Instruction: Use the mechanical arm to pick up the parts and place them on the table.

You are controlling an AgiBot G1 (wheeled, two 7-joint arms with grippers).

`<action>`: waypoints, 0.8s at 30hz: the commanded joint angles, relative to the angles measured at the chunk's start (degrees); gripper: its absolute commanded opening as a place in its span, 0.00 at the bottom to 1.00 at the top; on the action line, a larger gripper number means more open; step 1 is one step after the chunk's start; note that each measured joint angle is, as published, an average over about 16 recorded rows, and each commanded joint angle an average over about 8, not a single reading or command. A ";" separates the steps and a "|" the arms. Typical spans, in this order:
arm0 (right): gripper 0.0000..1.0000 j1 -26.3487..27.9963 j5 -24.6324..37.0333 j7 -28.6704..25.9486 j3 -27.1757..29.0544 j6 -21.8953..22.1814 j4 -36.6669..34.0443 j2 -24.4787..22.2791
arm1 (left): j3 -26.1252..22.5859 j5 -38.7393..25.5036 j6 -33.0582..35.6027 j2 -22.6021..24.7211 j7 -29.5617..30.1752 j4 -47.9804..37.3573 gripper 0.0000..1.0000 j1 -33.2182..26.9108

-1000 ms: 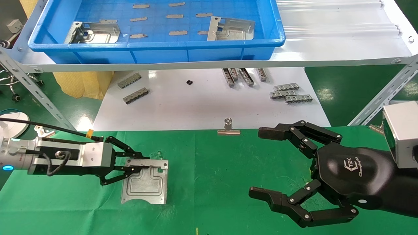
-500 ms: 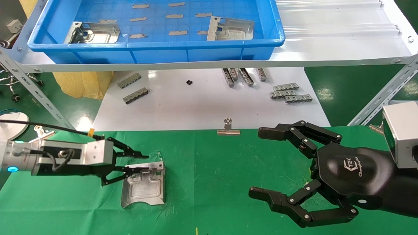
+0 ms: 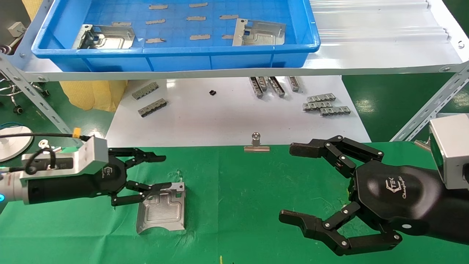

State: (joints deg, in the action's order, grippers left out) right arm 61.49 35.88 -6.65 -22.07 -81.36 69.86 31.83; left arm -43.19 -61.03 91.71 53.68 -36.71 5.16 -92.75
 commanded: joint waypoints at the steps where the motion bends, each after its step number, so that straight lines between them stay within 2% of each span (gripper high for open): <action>1: 1.00 0.00 0.00 0.00 0.00 0.00 0.00 0.00 | 0.65 1.42 0.18 -0.45 1.86 0.01 1.00 0.90; 12: 1.00 -0.01 0.00 0.00 0.00 0.00 -0.01 0.00 | 1.11 1.63 -0.03 -0.76 2.37 1.52 1.00 1.41; 24: 1.00 -0.01 -0.01 0.00 0.00 0.01 -0.01 0.00 | 6.01 4.97 -1.14 -4.13 10.83 14.04 1.00 7.02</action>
State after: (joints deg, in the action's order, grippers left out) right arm 61.48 35.88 -6.65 -22.07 -81.36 69.85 31.82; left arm -37.18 -56.06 90.57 49.56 -25.88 19.20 -85.73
